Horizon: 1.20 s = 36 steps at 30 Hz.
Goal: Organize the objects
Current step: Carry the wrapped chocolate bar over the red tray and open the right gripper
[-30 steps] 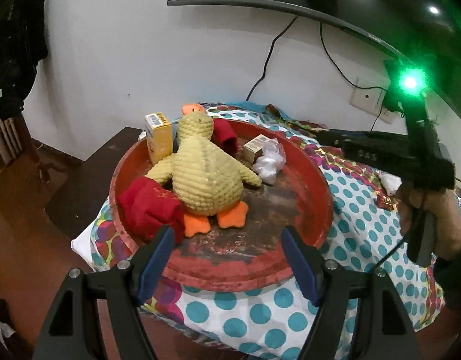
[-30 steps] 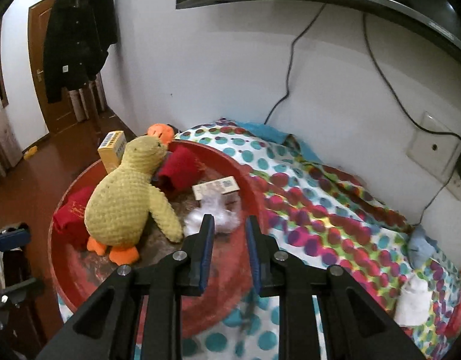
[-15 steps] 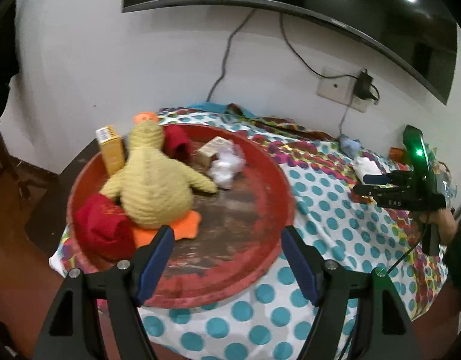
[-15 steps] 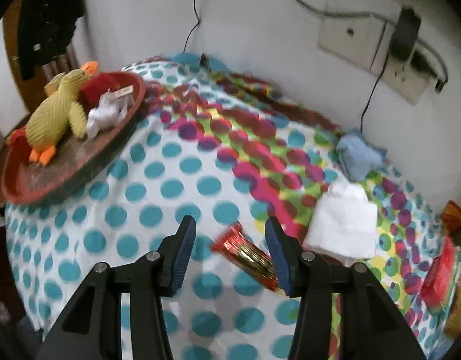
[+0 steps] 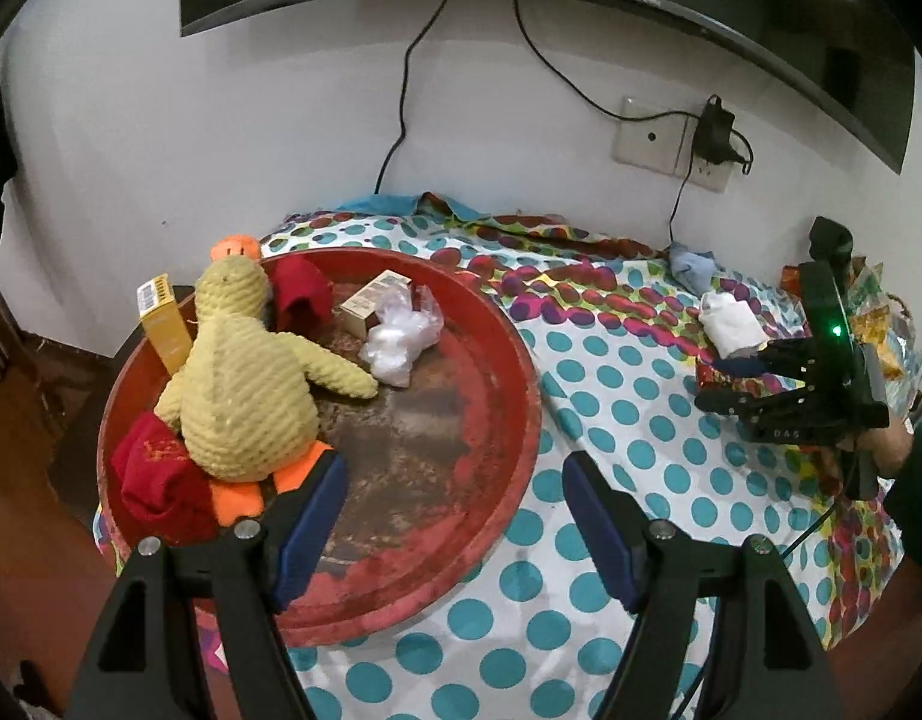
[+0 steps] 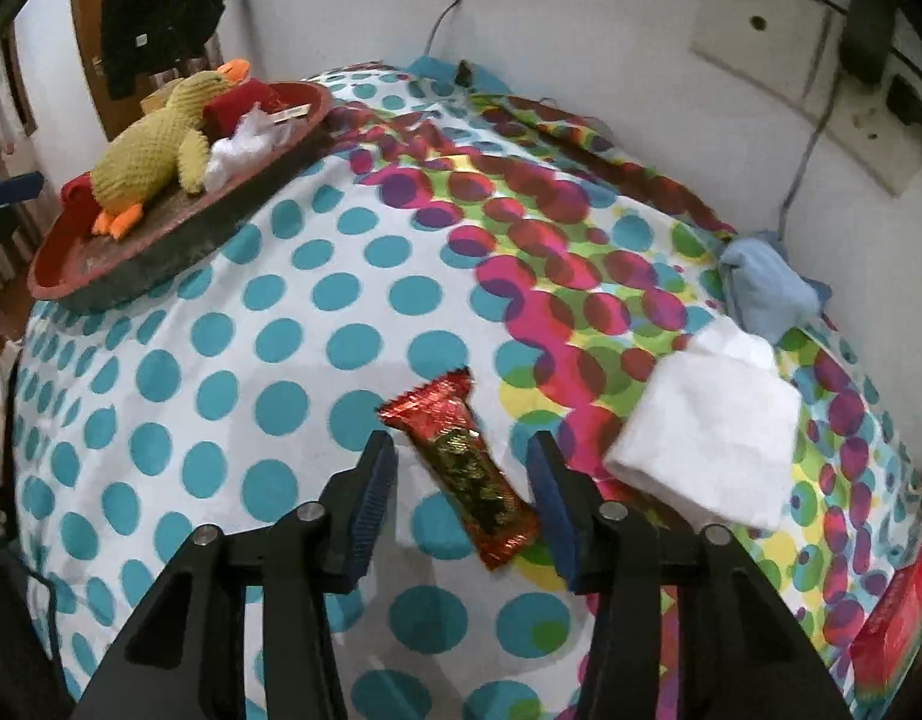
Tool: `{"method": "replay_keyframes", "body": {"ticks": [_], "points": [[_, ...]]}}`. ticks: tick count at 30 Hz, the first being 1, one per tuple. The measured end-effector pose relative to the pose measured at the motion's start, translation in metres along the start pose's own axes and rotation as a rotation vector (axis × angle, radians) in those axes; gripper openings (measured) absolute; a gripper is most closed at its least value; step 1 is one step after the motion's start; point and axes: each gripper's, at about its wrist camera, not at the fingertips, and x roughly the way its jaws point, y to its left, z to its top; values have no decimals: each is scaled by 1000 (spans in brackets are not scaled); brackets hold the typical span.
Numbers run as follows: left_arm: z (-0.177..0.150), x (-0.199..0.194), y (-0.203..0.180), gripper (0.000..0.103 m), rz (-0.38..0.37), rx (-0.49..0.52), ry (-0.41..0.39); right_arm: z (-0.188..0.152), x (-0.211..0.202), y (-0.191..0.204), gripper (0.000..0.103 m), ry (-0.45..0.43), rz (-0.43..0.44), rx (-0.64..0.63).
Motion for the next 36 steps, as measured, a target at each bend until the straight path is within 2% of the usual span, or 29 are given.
{"method": "replay_keyframes", "body": {"ticks": [3, 8, 13, 20, 23, 30, 36], "points": [[2, 5, -5, 76, 2, 9, 15, -3, -2, -5, 18, -23, -7, 49], [-1, 6, -9, 76, 8, 15, 23, -2, -3, -2, 18, -26, -50, 80], [-4, -4, 1, 76, 20, -2, 3, 15, -14, 10, 18, -59, -60, 108], [-14, -16, 31, 76, 68, -42, -6, 79, -15, 70, 18, -116, 37, 78], [-21, -22, 45, 76, 99, -56, -9, 116, -2, 108, 18, -113, 104, 58], [-29, -31, 90, 76, 134, -153, -7, 182, 49, 181, 18, -52, 153, -23], [-35, -31, 112, 76, 153, -193, 5, 205, 93, 208, 18, 15, 142, -39]]}}
